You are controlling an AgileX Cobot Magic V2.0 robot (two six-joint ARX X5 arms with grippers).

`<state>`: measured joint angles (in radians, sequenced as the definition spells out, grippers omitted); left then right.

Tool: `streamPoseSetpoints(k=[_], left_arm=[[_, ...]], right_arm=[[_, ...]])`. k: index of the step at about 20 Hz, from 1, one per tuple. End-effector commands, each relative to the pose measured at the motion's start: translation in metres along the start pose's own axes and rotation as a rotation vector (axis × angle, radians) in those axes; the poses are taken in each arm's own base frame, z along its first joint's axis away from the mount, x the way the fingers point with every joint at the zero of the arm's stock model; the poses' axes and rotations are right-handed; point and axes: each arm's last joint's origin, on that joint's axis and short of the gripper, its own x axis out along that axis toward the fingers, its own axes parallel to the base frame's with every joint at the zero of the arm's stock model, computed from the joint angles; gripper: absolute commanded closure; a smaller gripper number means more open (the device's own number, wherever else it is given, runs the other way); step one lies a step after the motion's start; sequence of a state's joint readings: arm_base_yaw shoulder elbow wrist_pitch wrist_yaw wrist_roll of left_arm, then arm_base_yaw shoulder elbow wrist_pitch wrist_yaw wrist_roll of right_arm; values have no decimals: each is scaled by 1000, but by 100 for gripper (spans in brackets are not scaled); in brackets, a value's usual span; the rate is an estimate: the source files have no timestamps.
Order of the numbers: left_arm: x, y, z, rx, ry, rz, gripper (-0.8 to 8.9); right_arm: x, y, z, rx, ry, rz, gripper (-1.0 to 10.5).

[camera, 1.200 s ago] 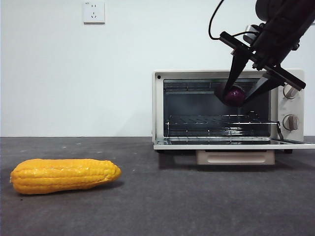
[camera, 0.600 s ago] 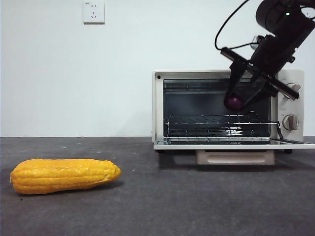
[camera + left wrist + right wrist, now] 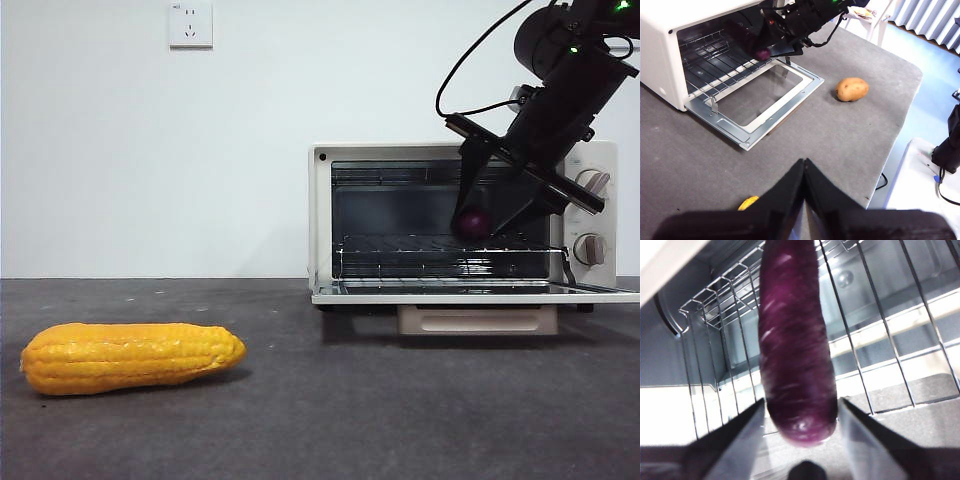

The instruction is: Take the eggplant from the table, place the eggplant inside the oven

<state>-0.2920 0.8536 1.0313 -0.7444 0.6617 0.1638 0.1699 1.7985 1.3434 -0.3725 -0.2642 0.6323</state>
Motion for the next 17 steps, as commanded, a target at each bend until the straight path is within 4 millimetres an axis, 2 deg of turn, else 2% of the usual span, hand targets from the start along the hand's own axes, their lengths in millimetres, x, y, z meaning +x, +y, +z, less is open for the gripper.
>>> streamPoseSetpoints(k=[1,7,10,17], left_arm=[[1,0,-1,1,6,-4,819],[1,0,-2,0,7,-4,819],[1,0,-2,-5,16,-6,819],[1,0,-3,5,16,-6,819]], right_arm=[[4,-1,-1,0,7,-6,684],[6,5,-5,-17,19,1,683],[2,5,-6,-20,28,-3,626],[-28,16,-5,-81,2,12,626]])
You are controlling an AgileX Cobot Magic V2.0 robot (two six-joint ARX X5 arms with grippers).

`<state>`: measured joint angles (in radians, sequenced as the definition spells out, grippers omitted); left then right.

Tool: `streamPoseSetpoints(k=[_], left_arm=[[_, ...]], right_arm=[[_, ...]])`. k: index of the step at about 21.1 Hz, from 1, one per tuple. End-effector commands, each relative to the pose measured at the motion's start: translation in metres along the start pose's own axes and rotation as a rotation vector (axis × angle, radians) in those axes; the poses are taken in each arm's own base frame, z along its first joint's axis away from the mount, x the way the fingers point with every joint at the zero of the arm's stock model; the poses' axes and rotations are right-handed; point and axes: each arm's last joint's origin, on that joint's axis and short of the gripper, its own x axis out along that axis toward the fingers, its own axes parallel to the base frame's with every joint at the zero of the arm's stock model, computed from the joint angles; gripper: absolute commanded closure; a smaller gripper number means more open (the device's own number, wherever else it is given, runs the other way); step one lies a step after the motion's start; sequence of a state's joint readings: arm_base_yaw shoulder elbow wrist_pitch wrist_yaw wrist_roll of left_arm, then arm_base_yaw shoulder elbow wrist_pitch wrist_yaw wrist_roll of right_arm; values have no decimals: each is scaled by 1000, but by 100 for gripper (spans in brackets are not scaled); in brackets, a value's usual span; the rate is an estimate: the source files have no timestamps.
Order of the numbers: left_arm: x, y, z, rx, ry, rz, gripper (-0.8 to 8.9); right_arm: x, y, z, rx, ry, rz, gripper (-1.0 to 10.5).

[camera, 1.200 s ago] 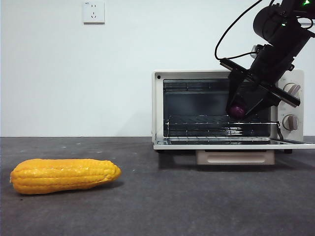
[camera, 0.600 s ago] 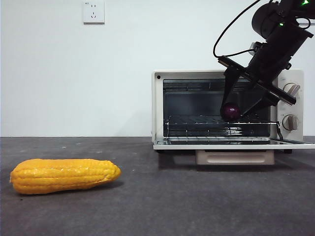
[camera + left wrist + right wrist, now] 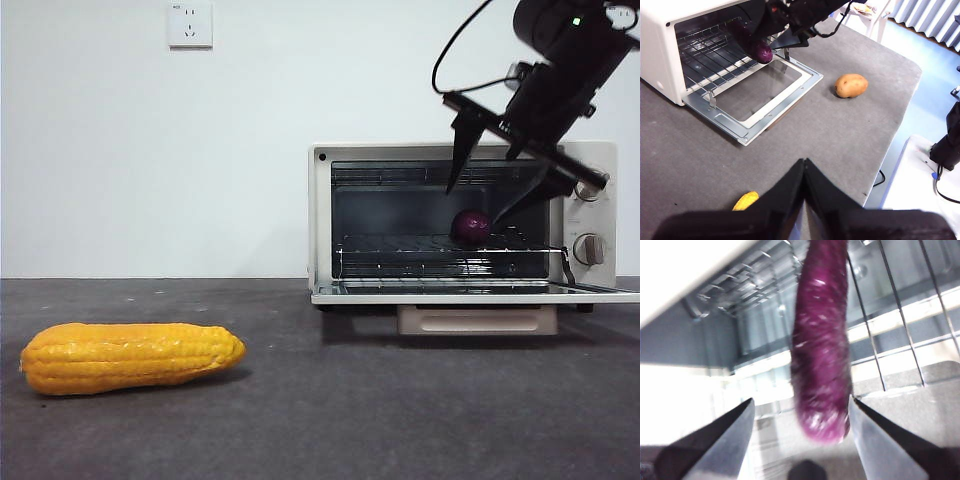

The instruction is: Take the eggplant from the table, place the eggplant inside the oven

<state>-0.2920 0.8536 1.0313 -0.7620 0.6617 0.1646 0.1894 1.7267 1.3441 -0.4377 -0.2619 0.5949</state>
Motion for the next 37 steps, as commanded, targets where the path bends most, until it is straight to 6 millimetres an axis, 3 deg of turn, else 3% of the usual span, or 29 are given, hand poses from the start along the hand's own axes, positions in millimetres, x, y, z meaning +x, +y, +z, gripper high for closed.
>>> streamPoseSetpoints(k=[1,6,12,18,20,29,35,37], left_arm=[[1,0,-1,15,3,-4,819],[1,0,-1,15,3,-4,819],[1,0,-1,19,3,-3,819],[1,0,-1,23,4,4,819],[1,0,-1,23,3,4,819],[1,0,-1,23,3,4,819],[1,0,0,26,0,5,819],[1,0,0,30,-6,6,819]], right_arm=[[-9,3,-1,-39,7,-4,627],[-43,10,-7,-134,23,-12,627],[-124,26,-22,-332,-52,37,628],[-215,28,-62,-474,-128,64,630],[-232,27,-73,-492,-138,75,630],[-295,13,-126,-549,-154,125,632],[-316,4,-148,-559,-173,129,640],[-320,3,-152,-564,-180,131,721]])
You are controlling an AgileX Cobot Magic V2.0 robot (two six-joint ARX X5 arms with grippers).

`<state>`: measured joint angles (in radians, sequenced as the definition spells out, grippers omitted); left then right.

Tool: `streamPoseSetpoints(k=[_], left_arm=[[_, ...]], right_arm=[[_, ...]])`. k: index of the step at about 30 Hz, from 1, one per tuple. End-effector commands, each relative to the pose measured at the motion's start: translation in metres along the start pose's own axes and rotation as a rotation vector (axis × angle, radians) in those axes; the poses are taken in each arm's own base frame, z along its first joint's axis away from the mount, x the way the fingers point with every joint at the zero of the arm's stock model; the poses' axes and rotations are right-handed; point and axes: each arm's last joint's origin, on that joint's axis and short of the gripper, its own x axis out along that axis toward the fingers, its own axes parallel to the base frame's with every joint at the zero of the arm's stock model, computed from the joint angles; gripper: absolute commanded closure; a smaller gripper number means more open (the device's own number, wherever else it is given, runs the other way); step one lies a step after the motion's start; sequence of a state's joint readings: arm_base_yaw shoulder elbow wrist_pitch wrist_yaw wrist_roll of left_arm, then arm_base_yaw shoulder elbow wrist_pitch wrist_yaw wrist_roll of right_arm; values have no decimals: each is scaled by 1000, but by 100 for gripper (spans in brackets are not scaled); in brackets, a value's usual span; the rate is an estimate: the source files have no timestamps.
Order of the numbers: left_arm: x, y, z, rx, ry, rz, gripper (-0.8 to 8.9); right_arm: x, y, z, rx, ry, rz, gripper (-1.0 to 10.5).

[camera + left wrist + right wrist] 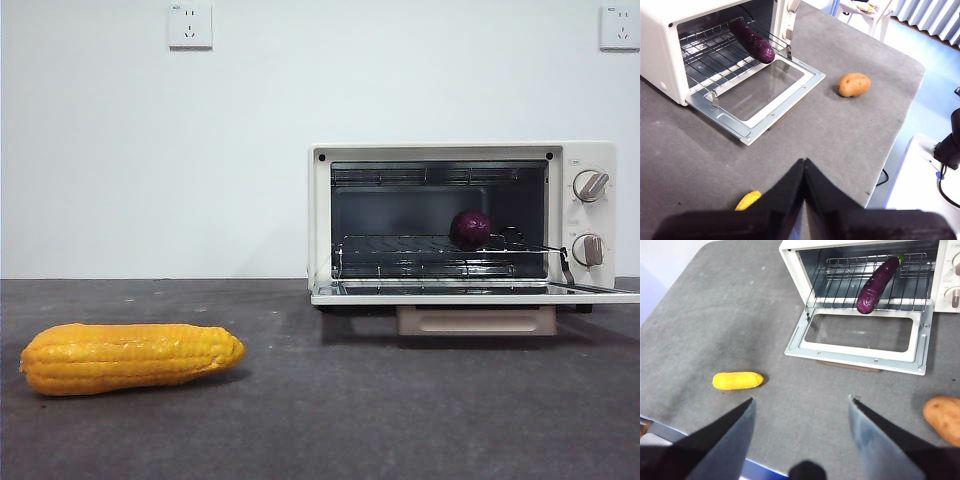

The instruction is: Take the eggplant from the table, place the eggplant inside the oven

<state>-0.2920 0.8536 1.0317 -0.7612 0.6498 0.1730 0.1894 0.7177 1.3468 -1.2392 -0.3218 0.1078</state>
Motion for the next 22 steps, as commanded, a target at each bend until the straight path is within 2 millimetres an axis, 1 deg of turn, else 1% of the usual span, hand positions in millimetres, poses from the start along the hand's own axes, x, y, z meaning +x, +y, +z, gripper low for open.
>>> streamPoseSetpoints(k=[1,4,8,11,14,17,22], left_arm=[[1,0,1,26,-13,-5,819],[2,1,2,34,-25,-3,819],[8,6,3,22,-10,-5,819],[21,15,3,-1,21,-7,819],[38,29,6,-13,31,-9,819],[58,45,8,-32,30,-9,819],[100,76,2,-90,63,-13,819]], right_arm=[[-5,1,-3,-29,-11,4,786],[-6,2,-5,-59,-3,5,949],[-6,2,-6,-59,9,4,959],[-6,1,-8,-59,29,3,959],[-6,1,-10,-61,50,7,959],[-7,3,-12,-63,68,53,959],[-7,3,-15,-54,97,78,959]])
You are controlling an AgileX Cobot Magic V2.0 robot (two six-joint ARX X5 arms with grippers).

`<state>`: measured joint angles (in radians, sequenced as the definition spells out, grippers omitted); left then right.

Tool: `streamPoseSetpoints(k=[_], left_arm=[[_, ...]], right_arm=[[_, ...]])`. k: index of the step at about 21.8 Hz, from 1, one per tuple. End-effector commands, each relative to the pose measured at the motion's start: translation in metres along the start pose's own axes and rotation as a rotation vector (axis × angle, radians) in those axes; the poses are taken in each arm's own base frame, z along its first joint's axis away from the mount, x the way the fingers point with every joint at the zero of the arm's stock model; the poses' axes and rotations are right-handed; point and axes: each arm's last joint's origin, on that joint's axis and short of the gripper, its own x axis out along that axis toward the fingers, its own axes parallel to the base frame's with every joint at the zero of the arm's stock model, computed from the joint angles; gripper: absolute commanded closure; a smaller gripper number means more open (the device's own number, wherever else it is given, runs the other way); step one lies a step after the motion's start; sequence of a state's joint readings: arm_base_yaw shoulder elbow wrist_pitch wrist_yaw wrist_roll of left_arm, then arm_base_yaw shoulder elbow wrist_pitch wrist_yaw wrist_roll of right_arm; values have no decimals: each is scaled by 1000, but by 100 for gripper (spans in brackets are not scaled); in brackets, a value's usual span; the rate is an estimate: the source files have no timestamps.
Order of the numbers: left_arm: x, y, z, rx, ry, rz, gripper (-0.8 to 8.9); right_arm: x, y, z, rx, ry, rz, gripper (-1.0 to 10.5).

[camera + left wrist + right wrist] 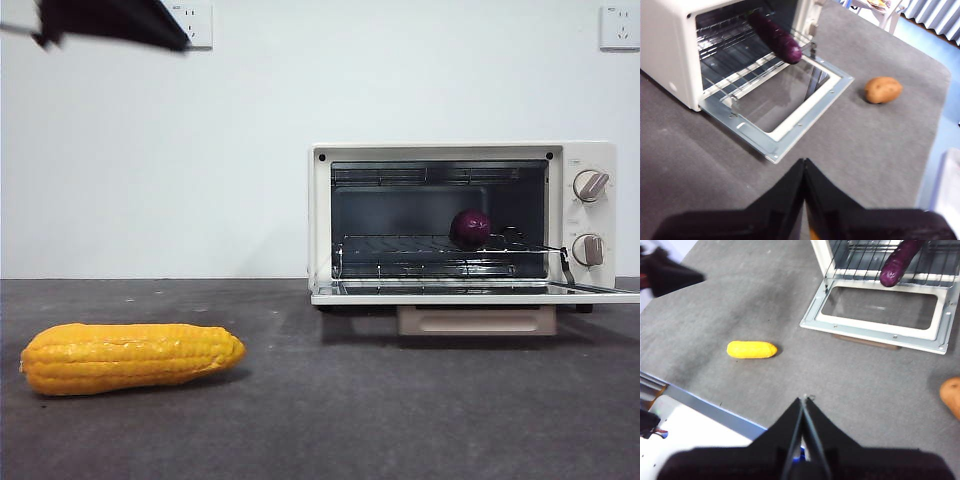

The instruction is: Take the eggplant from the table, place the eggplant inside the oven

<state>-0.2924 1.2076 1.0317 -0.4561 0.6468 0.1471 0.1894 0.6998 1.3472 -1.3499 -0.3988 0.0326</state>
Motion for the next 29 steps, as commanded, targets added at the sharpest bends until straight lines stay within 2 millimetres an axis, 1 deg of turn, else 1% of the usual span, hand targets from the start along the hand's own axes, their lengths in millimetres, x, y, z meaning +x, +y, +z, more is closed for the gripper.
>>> streamPoseSetpoints(k=[1,6,11,14,17,22,29], left_arm=[[23,16,-6,-42,35,-11,819],[63,44,-21,-108,96,7,820],[94,65,-38,-161,132,14,820],[115,80,-53,-208,165,37,820],[133,90,-67,-246,188,34,820],[156,93,-79,-290,183,21,820],[182,80,-85,-288,173,-26,820]], right_arm=[[-1,1,-3,-11,13,7,959],[-4,2,-5,-12,7,14,959],[-6,3,-7,-11,2,42,959],[-6,5,-7,-11,2,77,959],[-6,5,-7,-11,2,82,959],[-6,5,-7,-11,2,82,959],[-6,5,-7,-12,2,82,959]])
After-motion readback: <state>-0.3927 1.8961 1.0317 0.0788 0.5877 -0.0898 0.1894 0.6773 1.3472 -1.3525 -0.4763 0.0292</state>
